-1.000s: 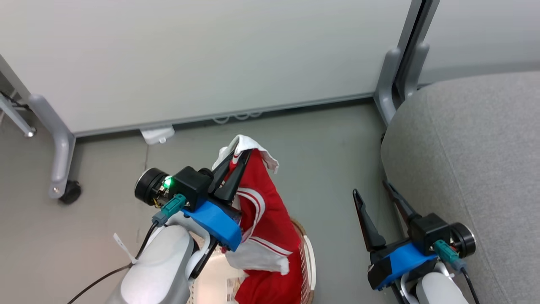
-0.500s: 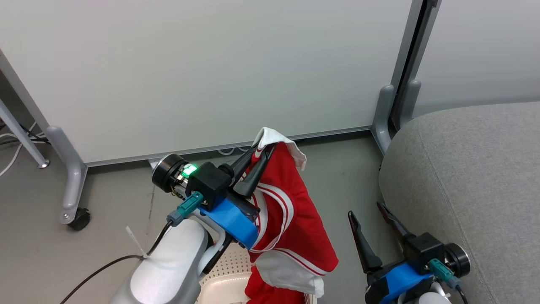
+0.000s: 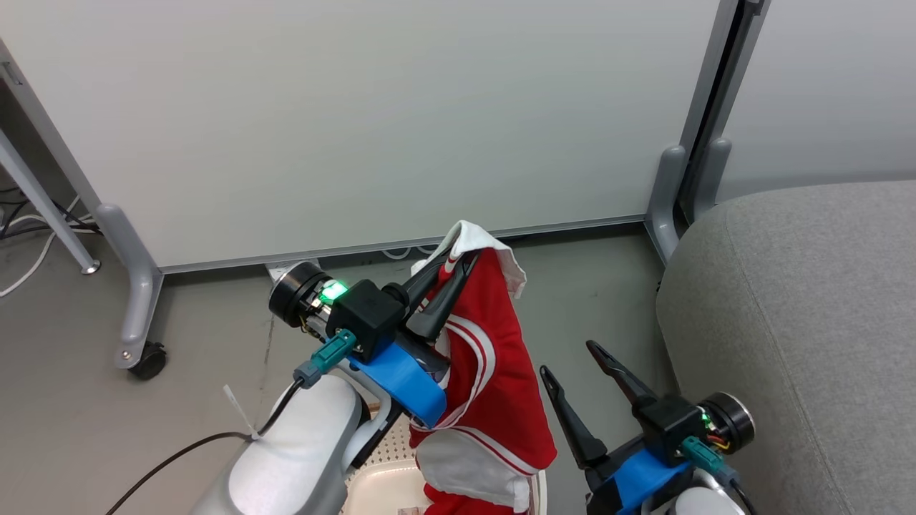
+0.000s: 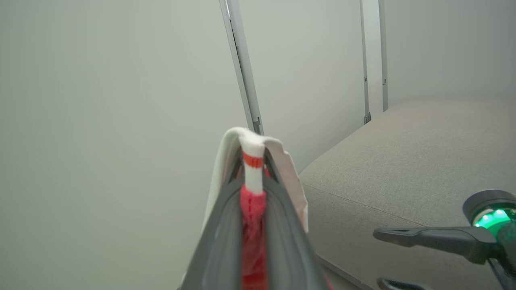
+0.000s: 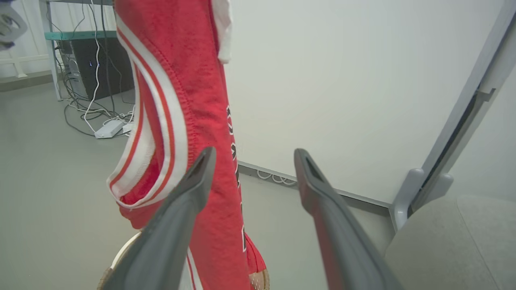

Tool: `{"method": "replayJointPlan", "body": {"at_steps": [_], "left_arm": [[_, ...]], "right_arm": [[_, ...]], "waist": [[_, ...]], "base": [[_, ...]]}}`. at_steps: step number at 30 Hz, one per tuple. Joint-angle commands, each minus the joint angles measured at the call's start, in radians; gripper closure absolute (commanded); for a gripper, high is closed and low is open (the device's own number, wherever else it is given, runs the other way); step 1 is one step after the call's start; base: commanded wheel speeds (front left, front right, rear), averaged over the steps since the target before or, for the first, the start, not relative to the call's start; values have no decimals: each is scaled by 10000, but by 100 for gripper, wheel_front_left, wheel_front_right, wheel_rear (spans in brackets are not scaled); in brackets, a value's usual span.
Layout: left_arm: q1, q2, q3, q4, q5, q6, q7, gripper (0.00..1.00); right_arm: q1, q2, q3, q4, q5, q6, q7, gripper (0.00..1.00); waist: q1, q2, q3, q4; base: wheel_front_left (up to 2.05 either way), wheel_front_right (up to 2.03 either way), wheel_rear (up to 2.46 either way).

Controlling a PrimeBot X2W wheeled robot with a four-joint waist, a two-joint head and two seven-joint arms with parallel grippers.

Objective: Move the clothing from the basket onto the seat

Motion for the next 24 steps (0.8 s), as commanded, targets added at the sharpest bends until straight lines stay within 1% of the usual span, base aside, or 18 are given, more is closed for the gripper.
{"method": "replayJointPlan", "body": {"at_steps": [1, 8, 13, 24], "left_arm": [[-177, -5, -32, -66, -47, 7, -37, 100], [-289, -112, -189, -211, -74, 11, -38, 100], [-345, -183, -381, -434, -24, 12, -37, 100], [-425, -301, -756, -870, -72, 19, 34, 100]], "right_arm": [[-337, -115, 315, 71, 102, -7, -10, 0], [-1318, -228, 1203, 363, 167, -7, -9, 0], [-2040, -282, 1756, 1004, 221, -7, -9, 0], [-2901, -302, 2292, 2223, 439, -7, -9, 0]], "waist": [[-1, -1, 36, 95], [-1, -1, 128, 352], [-1, -1, 173, 506], [-1, -1, 255, 762]], "base": [[0, 0, 0], [0, 0, 0], [0, 0, 0], [0, 0, 0]]}}
